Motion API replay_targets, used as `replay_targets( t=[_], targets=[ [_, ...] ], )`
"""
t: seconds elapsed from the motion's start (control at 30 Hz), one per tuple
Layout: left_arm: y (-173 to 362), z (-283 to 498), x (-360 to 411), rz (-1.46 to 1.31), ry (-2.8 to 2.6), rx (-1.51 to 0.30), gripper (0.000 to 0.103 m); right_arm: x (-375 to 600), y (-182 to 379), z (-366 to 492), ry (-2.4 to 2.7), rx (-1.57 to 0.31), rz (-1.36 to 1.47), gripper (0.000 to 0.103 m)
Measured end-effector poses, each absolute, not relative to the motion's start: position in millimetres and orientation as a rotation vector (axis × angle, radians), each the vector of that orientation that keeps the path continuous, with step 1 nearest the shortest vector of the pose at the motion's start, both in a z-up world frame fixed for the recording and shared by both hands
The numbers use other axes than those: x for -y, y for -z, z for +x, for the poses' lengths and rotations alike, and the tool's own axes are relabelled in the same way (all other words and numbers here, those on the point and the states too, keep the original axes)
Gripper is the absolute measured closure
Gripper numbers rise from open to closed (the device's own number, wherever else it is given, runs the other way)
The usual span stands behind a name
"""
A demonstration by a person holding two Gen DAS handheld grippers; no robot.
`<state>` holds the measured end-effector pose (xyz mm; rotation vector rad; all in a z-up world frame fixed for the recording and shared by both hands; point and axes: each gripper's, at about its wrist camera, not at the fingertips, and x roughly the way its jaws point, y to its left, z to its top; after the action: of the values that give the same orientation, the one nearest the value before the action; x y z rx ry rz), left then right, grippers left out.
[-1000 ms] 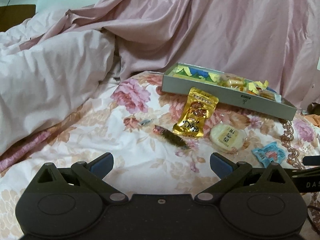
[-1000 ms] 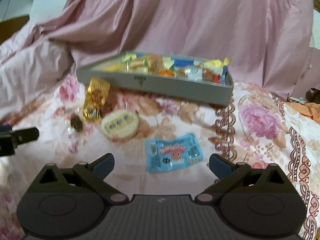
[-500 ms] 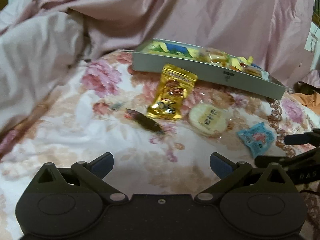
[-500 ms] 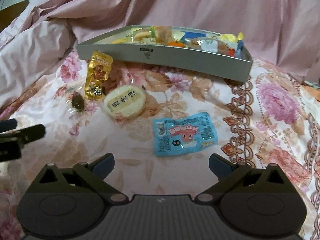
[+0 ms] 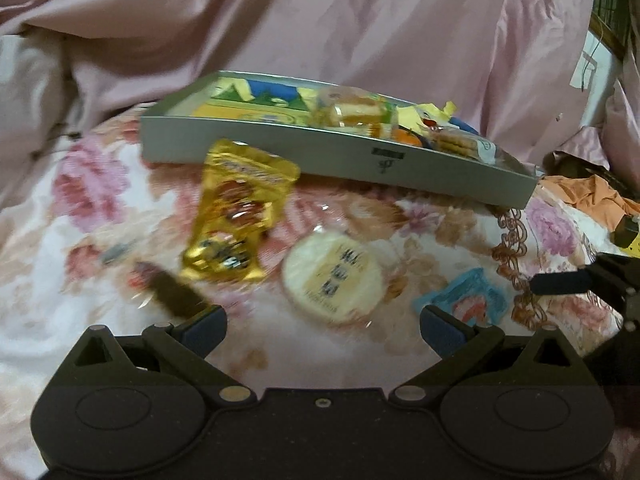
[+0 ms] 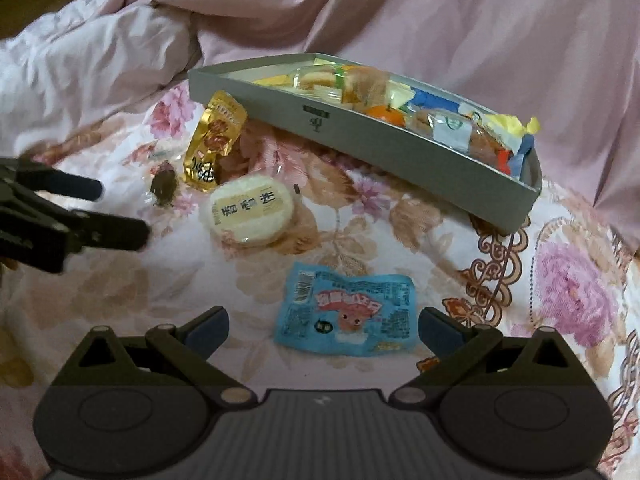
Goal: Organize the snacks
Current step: 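Grasp the round rice cake with the left tool while the right tool grasps the blue candy pack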
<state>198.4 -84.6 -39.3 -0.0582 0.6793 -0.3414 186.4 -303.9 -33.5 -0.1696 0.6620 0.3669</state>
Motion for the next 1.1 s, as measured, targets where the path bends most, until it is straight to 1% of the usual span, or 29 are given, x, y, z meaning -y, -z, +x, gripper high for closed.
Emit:
replay_targets(
  t=[0.2,0.33,0.63,0.73,0.8,1.0,1.07,1.1],
  targets=[
    [48,229,109,-0.030,0.350,-0.701,0.001,308,33,190,-0.361,-0.660,-0.185,0.000],
    [53,243,117,-0.005,0.338,-0.718,0.001,309,40,198,-0.378,-0.701,-0.159,0.000],
    [67,265,112,-0.001,0.312,-0.760,0.001,311,53,217,-0.346,-0.731,-0.098,0.000],
    [70,263,111,0.010,0.321,-0.741,0.001,314,56,224,-0.316,-0.730,-0.066,0.000],
    [72,261,113,0.035,0.321,-0.728,0.003,317,59,229,-0.301,-0.744,-0.040,0.000],
    [74,251,118,0.102,0.326,-0.699,0.012,315,67,235,-0.301,-0.752,-0.045,0.000],
    [73,248,119,0.108,0.333,-0.693,0.019,311,68,234,-0.326,-0.750,-0.051,0.000],
    [72,247,119,0.111,0.336,-0.691,0.021,309,69,232,-0.328,-0.745,-0.061,0.000]
  ],
)
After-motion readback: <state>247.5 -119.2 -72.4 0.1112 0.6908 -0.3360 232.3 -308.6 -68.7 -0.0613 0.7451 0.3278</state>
